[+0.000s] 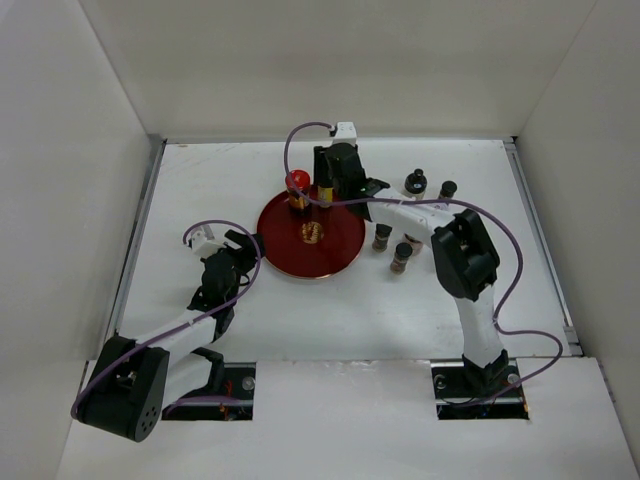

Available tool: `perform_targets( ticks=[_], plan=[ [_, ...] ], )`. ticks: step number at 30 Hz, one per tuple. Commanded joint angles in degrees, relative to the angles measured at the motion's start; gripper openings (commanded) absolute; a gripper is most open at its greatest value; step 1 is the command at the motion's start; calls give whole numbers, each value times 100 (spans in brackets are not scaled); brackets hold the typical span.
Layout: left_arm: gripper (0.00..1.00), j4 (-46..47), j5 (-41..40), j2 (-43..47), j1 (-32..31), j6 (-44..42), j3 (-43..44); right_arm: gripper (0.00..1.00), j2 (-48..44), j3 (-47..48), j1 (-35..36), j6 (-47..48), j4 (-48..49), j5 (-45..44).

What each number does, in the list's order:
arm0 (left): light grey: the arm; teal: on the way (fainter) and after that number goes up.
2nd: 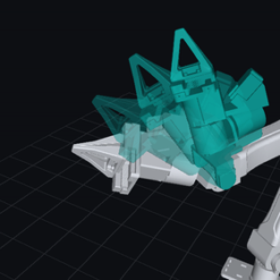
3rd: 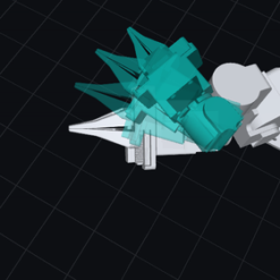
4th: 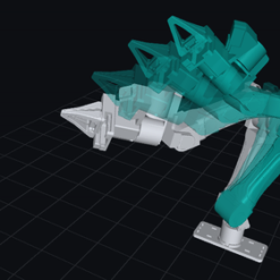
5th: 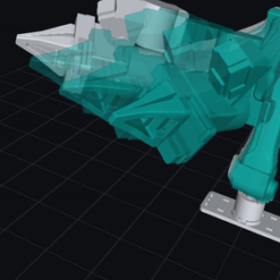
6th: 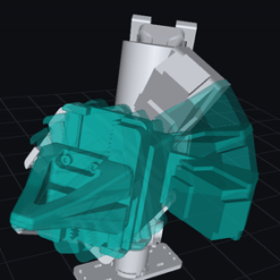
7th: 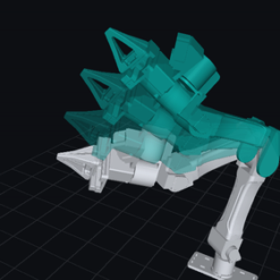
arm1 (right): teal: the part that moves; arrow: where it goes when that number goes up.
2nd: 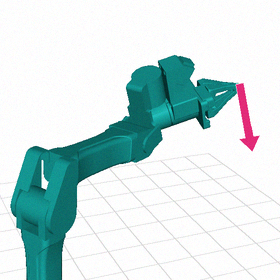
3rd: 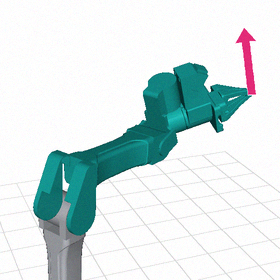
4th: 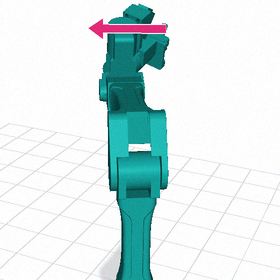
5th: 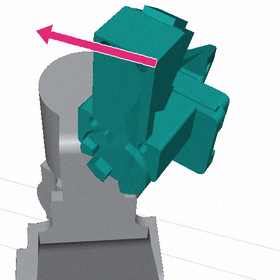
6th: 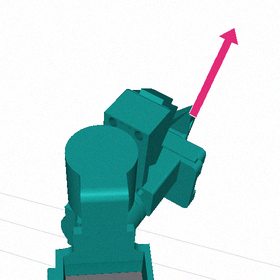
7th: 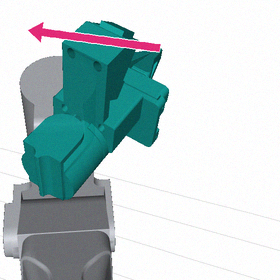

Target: Organize the condiment bottles

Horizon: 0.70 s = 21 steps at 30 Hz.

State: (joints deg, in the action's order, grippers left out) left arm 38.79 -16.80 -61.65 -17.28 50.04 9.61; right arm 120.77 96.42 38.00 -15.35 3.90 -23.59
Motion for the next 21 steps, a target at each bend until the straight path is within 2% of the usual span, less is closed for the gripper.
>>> perform_targets(
  ticks=[1,4,12,15,18,21],
  plan=[
    [67,279,36,21,19,67,24,66,-167,184,98,-38,383,-101],
    [67,279,18,-5,18,41,32,71,-352,96,107,-81,401,-101],
    [67,279,62,-5,36,67,24,77,-1484,-728,19,-187,462,-75],
    [67,279,10,21,-8,41,24,81,-2108,-1466,-200,-161,646,-31],
    [67,279,45,-40,-8,67,41,82,-2584,-2126,-577,-187,700,-93],
    [67,279,1,-32,-52,32,59,85,-2795,-2540,-1000,-126,490,-451]
  ],
)
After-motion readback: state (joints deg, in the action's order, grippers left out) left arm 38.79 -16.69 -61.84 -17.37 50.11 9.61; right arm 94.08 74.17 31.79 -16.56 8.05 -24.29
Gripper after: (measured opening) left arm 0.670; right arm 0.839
